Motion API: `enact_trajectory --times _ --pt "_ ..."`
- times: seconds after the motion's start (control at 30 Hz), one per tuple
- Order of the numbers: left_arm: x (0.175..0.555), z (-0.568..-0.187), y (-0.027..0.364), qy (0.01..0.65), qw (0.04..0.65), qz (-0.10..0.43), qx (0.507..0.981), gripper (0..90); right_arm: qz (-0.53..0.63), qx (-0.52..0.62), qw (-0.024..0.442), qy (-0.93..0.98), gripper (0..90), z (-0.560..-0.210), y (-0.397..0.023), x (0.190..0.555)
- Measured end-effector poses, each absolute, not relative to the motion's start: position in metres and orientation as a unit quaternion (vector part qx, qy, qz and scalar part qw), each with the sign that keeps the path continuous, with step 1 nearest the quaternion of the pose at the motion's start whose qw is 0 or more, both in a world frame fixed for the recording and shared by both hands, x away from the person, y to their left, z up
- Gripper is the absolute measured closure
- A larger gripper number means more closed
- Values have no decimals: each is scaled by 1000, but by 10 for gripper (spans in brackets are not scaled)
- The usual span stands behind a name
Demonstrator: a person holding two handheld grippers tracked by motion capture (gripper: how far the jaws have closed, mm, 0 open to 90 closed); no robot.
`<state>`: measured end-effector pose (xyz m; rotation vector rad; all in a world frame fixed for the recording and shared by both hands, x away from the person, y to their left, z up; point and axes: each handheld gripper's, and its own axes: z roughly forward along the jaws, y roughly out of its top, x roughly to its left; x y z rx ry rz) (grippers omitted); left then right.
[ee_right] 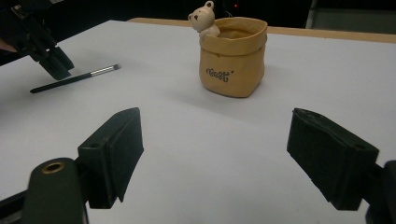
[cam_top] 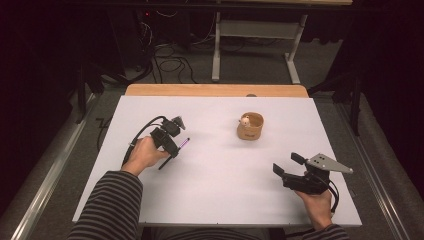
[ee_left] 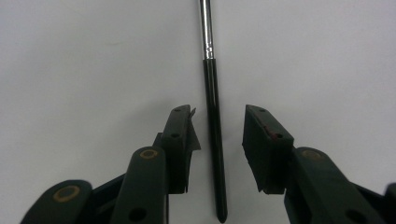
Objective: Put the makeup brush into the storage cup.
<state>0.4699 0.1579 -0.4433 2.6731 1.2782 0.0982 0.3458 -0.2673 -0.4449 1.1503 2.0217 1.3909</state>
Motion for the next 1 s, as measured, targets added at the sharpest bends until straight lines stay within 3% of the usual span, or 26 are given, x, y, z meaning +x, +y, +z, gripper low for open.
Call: enact_trajectory --times 1.0 --pt "468 -455 153 420 63 30 905 818 499 411 214 732 203 -445 -267 346"
